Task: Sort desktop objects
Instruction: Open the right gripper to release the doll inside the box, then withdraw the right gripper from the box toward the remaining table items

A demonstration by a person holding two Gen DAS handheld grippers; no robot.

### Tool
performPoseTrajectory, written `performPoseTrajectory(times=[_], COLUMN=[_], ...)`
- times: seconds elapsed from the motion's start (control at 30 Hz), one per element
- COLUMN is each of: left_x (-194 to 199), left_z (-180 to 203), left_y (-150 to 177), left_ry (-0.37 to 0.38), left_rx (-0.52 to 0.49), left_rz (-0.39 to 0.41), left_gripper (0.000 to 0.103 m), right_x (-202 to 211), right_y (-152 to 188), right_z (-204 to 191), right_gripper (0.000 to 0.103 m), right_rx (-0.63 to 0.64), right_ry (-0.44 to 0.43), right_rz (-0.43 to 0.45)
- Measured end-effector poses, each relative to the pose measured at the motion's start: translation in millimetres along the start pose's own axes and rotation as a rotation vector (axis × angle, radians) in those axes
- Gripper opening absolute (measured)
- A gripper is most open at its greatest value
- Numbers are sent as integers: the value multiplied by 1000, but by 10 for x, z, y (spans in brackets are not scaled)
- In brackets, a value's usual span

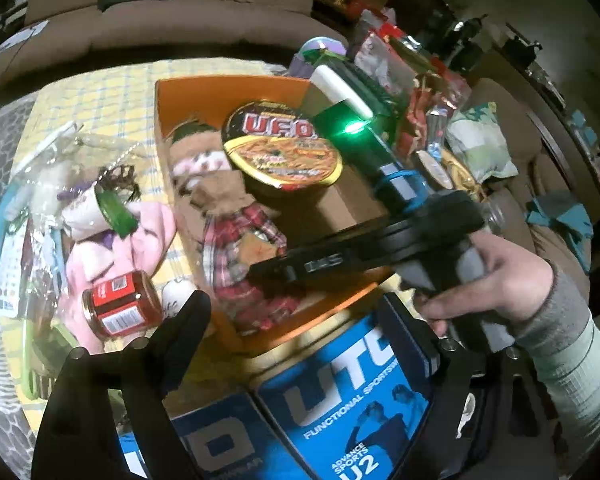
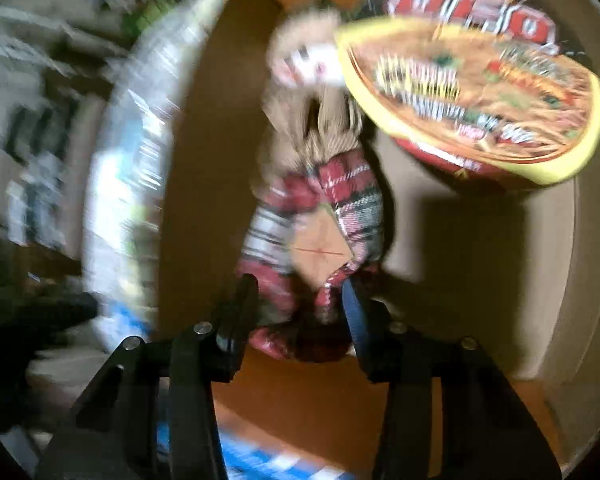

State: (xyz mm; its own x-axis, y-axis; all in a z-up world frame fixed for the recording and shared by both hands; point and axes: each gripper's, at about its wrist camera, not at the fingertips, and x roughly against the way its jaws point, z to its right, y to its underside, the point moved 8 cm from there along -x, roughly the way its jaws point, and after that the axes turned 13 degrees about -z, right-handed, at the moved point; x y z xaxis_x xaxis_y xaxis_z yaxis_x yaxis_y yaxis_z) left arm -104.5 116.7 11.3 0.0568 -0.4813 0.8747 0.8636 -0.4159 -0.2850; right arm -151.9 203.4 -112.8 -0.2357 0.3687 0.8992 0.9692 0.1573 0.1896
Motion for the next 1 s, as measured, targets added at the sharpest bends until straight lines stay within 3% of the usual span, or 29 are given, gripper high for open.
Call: performPoseTrajectory(times=[0.1,0.23,0.33,0.4,0.43,0.6,1.0], left_x=[-36,-16,5,-3,-9,-18,-26], left_z=[-29,22,39,39,32,33,208], left_y=[-13,-31,-42,-54,-67,-190,-244], left_ry=[-5,-32,-56,-83,-109,-261,-306], left_rx=[14,-1,-4,-1,-1,-10,39], left_rz=[-5,4,12,14,17,41,68], left_gripper=[88,93,95,95,95,96,96], right_x=[-47,210,557,802,852,1033,1315], right_y=[-76,-1,209,284,339,418,799], right_z=[-8,11,90,138,167,106,135], right_gripper=[38,39,48,64,67,70,87], right_rx=[1,10,1,-2,-2,-23,-49], right_ry=[25,35,45,76,112,173,287], right_rz=[-30,27,129,219,251,358,486])
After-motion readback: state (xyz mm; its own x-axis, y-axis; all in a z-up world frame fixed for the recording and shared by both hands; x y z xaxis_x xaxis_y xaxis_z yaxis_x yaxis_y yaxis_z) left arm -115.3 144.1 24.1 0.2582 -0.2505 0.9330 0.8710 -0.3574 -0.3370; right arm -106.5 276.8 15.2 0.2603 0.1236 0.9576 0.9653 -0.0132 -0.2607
